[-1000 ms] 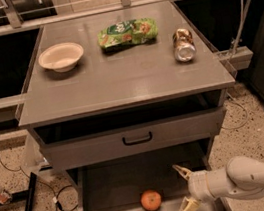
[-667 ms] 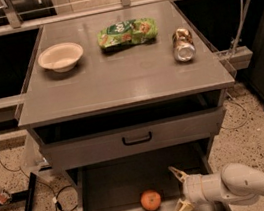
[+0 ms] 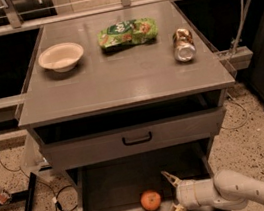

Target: Pick orange from middle drawer and place on counter

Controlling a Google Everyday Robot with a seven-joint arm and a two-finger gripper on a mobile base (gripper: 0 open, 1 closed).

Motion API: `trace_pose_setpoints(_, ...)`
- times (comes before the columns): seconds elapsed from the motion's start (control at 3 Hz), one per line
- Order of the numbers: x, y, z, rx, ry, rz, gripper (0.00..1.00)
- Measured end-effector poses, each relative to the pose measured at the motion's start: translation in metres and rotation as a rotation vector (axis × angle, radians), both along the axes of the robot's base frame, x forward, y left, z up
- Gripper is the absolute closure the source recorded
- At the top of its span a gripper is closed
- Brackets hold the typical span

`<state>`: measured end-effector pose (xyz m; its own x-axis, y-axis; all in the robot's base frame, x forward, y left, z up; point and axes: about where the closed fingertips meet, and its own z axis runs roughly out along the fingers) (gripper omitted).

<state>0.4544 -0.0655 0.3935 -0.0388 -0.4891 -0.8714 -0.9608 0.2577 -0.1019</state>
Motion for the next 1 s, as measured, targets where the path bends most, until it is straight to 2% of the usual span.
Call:
trace_pose_setpoints(0.33, -0.006, 0.021, -0.009, 0.033, -0.003, 0.041, 0.0)
trace_pose_setpoints(1.0, -0.009, 0.045, -0.009, 0.068, -0.013, 0.074, 0.0)
